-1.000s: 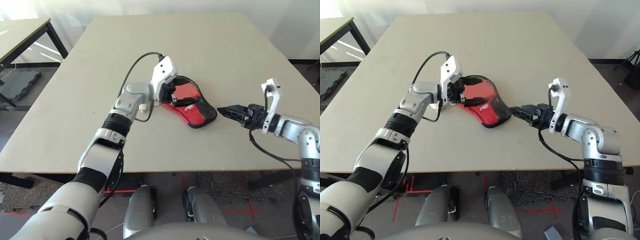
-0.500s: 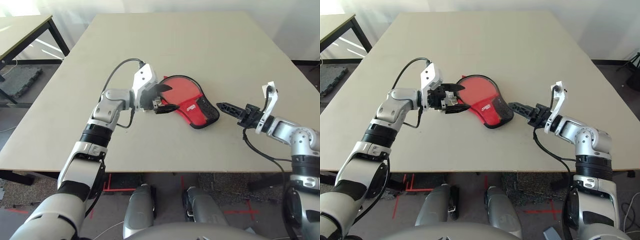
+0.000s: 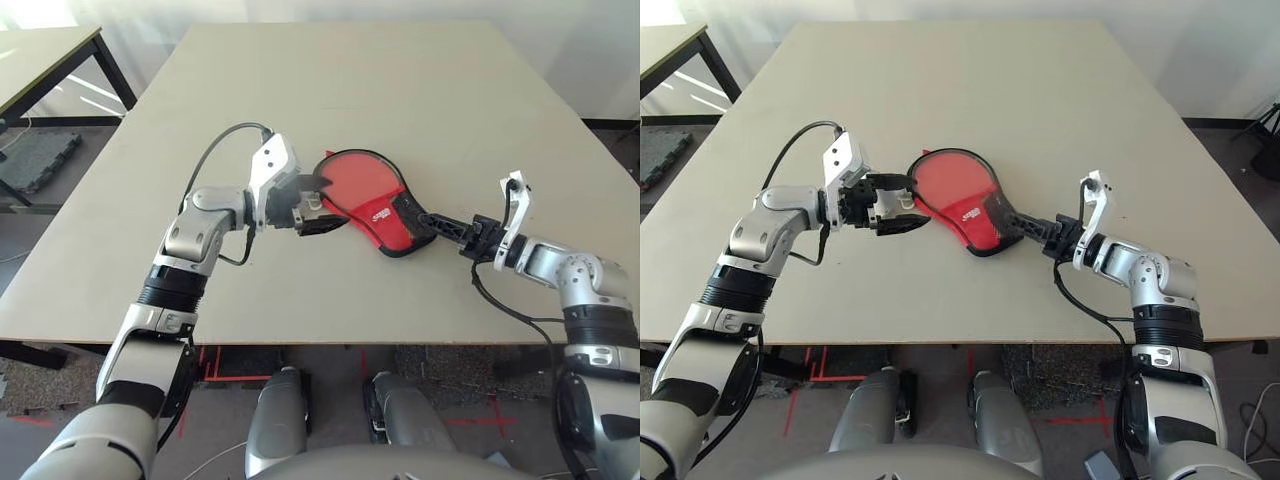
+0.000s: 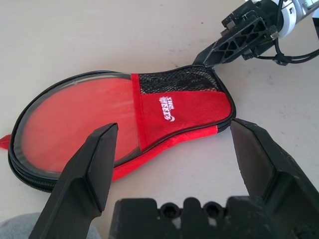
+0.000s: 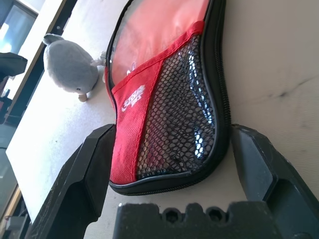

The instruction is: Store the ping-pong paddle in its case and zip it.

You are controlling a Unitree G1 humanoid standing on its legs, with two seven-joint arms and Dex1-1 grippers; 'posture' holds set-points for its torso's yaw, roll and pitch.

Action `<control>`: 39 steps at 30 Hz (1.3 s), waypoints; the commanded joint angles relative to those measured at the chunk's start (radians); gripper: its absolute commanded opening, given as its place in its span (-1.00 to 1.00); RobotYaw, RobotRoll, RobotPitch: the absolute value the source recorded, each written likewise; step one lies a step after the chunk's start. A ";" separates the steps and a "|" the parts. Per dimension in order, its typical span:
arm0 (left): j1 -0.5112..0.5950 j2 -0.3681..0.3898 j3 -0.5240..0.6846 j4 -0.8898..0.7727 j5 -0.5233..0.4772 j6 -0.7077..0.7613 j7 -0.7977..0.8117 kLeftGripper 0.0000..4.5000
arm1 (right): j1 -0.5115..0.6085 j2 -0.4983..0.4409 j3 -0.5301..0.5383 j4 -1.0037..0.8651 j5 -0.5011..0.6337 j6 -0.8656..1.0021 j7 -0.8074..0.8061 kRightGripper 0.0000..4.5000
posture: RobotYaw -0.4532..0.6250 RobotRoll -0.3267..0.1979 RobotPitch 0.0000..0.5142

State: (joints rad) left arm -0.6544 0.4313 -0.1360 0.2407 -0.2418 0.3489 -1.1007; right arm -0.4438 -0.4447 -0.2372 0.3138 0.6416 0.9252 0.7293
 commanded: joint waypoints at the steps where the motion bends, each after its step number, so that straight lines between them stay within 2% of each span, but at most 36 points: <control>1: 0.006 0.006 0.003 -0.021 -0.012 0.008 0.003 1.00 | 0.005 0.012 0.019 -0.012 -0.008 0.004 -0.006 0.99 | 0.04 0.25 -0.59; 14: 0.009 0.008 -0.001 -0.026 -0.014 0.007 0.002 1.00 | 0.000 0.052 0.032 0.004 -0.026 0.005 -0.028 0.99 | 0.05 0.25 -0.61; 17: 0.011 0.008 -0.001 -0.028 -0.015 0.006 0.003 1.00 | -0.010 0.061 0.022 0.023 -0.021 0.032 -0.047 0.72 | 0.05 0.25 -0.62; 27: 0.014 0.006 -0.003 -0.034 -0.013 0.005 0.012 1.00 | -0.018 0.065 0.006 0.054 -0.037 0.064 -0.084 -0.95 | 0.05 0.25 -0.60; 39: 0.016 0.012 -0.005 -0.036 -0.013 0.008 0.007 1.00 | 0.048 0.040 -0.031 -0.015 -0.002 0.145 -0.091 -0.99 | 0.03 0.25 -0.56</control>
State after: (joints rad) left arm -0.6485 0.4356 -0.1364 0.2127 -0.2506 0.3503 -1.0914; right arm -0.4394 -0.3963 -0.2650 0.2930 0.6354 1.0222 0.6537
